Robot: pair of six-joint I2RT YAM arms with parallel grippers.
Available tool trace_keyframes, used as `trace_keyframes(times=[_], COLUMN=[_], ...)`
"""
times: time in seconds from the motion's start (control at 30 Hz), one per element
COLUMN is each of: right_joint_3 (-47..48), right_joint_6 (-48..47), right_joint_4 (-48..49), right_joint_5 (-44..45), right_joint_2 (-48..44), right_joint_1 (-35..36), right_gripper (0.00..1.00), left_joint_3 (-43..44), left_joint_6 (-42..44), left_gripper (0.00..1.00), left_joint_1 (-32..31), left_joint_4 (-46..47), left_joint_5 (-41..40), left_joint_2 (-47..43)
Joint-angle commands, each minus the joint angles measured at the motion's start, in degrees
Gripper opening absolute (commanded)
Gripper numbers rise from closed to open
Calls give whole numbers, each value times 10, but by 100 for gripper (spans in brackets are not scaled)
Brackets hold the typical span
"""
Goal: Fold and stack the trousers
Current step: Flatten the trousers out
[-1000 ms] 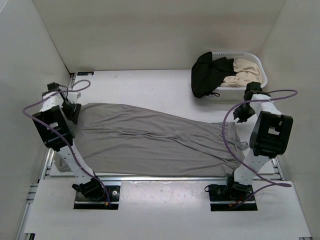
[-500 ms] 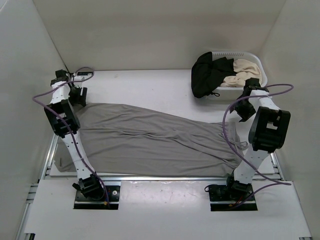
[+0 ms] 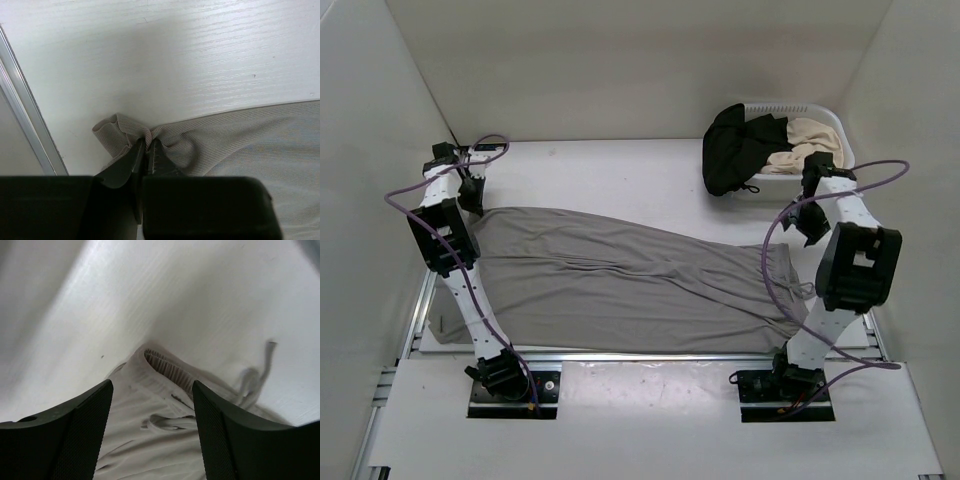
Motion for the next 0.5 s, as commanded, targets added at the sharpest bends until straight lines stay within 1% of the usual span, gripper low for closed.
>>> trace_keyframes(times=[0.0,0.13,0.23,0.3,0.37,0.43,0.47], right_joint_3=[-7,-55,-68,-68,-51,-39,-29], right_joint_6=[-23,-23,0,12,19,19,24], right_joint_4=[-10,21,54,60,60,60,60], right_joint_5=[53,-5,-38,-39,-15,-8,2], right_joint_2=[-76,-71,-51,-26,9,29,47], right_joint_1=[10,15,28,35,43,48,48], right_gripper=[71,71,71,71,71,66,61], left_joint_3=[-29,-36,-49,-56,-61,-61,-61], left_joint_6=[0,-6,-6,-6,-6,0,0], left_gripper=[14,14,14,14,14,14,14], left_joint_1=[4,4,4,4,4,4,4], left_joint_4=[-47,-47,-47,-47,-47,-47,-47], left_joint_5=[11,24,24,24,24,19,19], left_joint_2=[-9,-32,-46,-52,-58,-63,-63])
